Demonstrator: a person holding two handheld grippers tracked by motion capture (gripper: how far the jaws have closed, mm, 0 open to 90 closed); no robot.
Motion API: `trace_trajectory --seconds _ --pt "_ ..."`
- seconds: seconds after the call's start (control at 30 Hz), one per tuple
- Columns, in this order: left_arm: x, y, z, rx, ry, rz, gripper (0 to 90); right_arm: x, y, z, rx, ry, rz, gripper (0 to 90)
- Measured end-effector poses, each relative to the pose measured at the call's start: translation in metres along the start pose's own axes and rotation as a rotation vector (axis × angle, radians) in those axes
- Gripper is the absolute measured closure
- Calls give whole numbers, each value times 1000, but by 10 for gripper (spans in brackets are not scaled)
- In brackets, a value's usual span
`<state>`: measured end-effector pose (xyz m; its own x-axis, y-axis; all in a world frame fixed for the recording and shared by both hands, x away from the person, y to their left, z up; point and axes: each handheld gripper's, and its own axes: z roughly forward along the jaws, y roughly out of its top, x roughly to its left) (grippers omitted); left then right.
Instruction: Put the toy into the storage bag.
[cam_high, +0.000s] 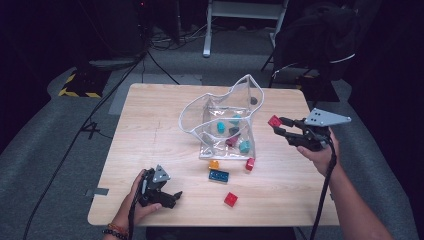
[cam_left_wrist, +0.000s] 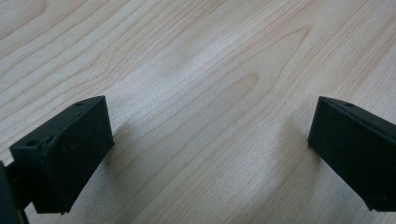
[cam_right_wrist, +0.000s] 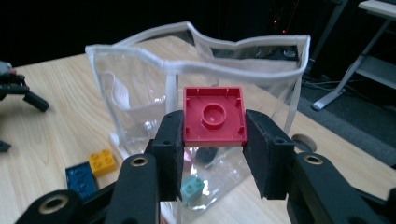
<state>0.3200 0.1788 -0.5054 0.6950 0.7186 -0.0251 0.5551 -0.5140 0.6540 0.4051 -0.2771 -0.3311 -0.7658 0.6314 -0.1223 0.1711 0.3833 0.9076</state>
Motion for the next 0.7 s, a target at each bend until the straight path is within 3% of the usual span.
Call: trace_trajectory --seconds 0.4,0.7 --pt "0 0 0 0 0 0 2 3 38 10 -36 -10 -42 594" --pt "0 0 0 0 0 0 2 7 54 29 -29 -3 -53 594"
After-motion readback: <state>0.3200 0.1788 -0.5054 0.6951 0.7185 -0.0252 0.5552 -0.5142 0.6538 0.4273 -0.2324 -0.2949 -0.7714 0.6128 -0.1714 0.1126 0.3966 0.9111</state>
